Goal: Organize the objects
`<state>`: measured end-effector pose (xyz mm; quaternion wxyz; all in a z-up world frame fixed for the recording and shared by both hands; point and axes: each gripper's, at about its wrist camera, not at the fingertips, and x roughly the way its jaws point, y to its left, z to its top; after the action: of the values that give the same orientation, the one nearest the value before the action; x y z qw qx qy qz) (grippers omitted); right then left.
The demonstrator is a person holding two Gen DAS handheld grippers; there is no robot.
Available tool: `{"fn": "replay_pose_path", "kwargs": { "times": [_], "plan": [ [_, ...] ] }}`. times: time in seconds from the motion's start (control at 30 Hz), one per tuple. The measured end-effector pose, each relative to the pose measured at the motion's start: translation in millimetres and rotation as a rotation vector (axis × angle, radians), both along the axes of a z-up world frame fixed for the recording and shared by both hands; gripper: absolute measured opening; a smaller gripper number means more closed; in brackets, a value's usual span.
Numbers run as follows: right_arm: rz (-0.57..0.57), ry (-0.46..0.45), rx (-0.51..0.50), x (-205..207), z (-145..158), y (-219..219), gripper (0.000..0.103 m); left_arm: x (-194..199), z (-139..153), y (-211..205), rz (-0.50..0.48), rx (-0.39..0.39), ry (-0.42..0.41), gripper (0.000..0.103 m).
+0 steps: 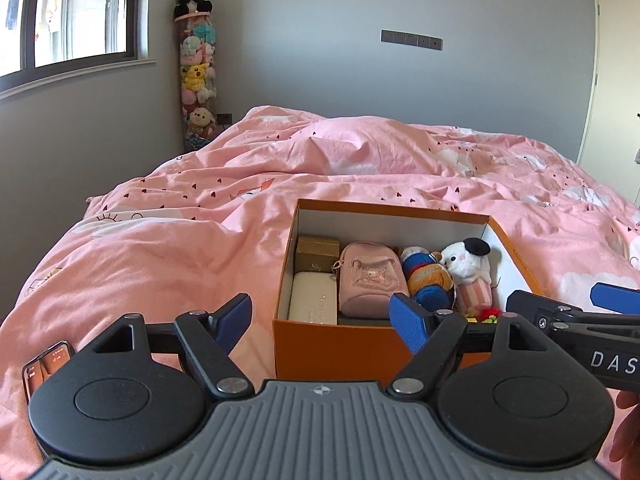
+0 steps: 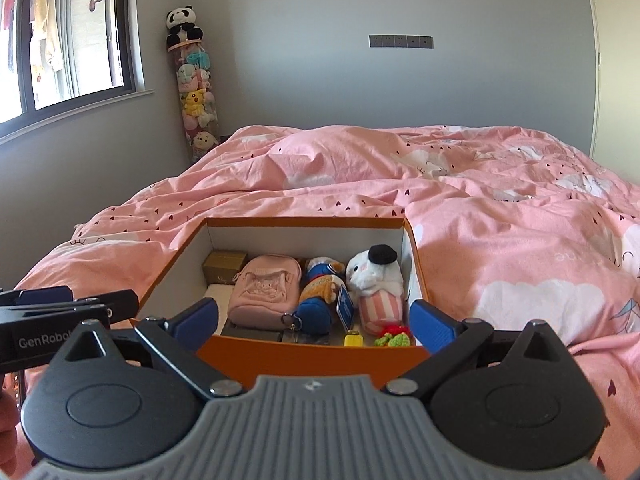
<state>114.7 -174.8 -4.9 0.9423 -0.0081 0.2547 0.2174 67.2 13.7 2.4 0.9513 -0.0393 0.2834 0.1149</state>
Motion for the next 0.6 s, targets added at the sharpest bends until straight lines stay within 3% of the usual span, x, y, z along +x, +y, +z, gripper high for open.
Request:
{"fn": "replay_pose_path", "kwargs": {
  "times": [0.6],
  "plan": [
    [-0.012,0.086,0.032,2.5,-17.5,-8.8,0.101,3.5,-20.1,-10.9,-0.026,0.001,0.102,0.091]
  ]
}}
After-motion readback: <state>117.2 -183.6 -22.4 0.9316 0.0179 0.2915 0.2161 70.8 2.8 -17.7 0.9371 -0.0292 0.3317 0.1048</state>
